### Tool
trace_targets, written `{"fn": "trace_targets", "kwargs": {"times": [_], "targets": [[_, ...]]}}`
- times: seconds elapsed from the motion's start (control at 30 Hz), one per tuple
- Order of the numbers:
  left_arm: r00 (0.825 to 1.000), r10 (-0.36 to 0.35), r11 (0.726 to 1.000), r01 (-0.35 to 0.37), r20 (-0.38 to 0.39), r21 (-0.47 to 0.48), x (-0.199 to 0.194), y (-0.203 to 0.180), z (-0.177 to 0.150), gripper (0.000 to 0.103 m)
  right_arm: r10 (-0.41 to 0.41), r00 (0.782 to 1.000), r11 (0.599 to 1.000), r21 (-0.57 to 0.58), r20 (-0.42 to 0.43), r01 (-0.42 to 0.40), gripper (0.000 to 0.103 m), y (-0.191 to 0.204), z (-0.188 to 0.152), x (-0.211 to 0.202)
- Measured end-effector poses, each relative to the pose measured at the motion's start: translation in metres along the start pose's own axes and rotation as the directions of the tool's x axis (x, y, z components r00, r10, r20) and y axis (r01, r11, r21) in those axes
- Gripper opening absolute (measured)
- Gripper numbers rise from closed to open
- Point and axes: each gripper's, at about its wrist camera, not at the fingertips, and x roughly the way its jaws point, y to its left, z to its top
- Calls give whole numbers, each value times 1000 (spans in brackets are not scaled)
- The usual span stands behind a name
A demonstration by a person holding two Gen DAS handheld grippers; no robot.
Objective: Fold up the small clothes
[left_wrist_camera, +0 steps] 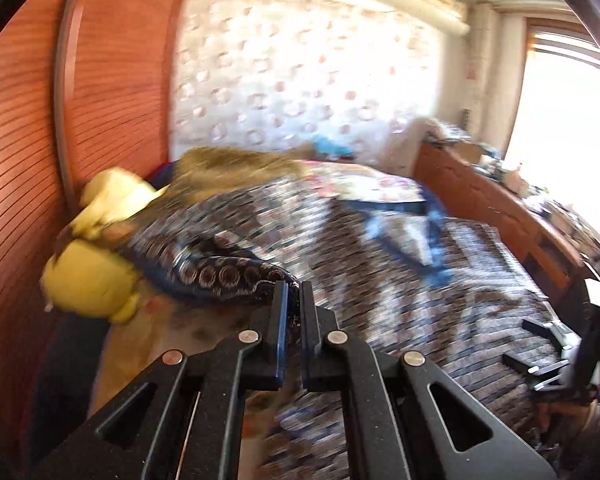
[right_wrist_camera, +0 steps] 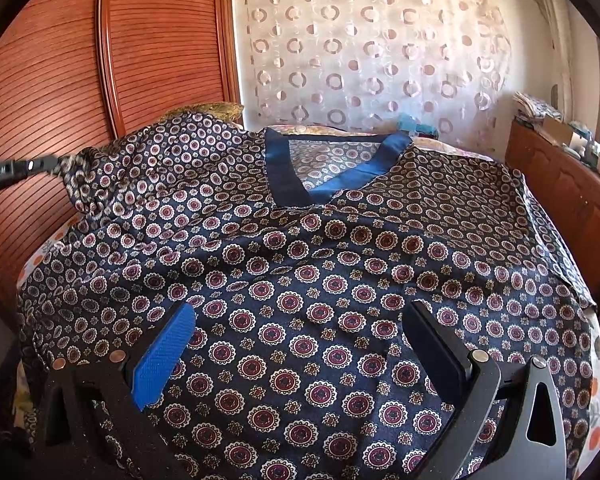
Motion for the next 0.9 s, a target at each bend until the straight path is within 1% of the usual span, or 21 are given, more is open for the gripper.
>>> {"fn": "trace_targets", "kwargs": {"times": [0.1,0.13,0.23,0.3,0.37,0.4,0.43,0.5,0.53,0.6,0.63,0.7,0.83,0.9], "targets": [[997,-76,996,76,-7,48,8,-33,13,6,5,1000,1000,14,6,-5,103,-3,-1,-1],[994,-112,991,112,-15,68,12,-48,16,6,5,1000,1000,18,8,-5,103,-3,-1,-2],[985,-164,979,168,-47,112,18,-76,16,6,7,1000,1000,25,14,-8,103,-5,-2,-3],[981,-182,975,189,-71,119,18,-85,13,6,9,1000,1000,27,19,-10,103,-5,-3,-4],[982,-167,976,177,-88,125,16,-90,9,7,11,1000,1000,28,21,-11,103,-7,-3,-4],[984,-150,978,161,-92,130,15,-91,7,10,11,1000,1000,28,22,-12,103,-7,-3,-5],[986,-132,980,145,-97,135,12,-91,6,15,12,1000,1000,29,24,-13,103,-7,-3,-5],[990,-106,983,118,-92,137,8,-82,5,46,13,1000,999,29,25,-14,103,-8,-3,-5],[992,-94,985,105,-85,134,6,-79,6,52,13,1000,999,28,26,-14,103,-8,-3,-5],[994,-73,989,84,-84,126,3,-71,5,77,12,1000,1000,29,27,-13,103,-8,-3,-5],[995,-62,991,71,-77,117,-2,-63,3,80,12,1000,999,29,27,-13,103,-8,-3,-5],[996,-52,992,60,-77,107,-4,-53,-1,81,11,1000,999,30,26,-12,103,-8,-3,-4],[993,-13,997,22,-115,76,-4,-28,-21,81,15,1000,1000,17,12,-15,103,-7,-2,-4],[989,15,997,-4,-149,72,1,-16,-33,81,32,999,999,3,2,-32,103,-7,2,-5]]}}
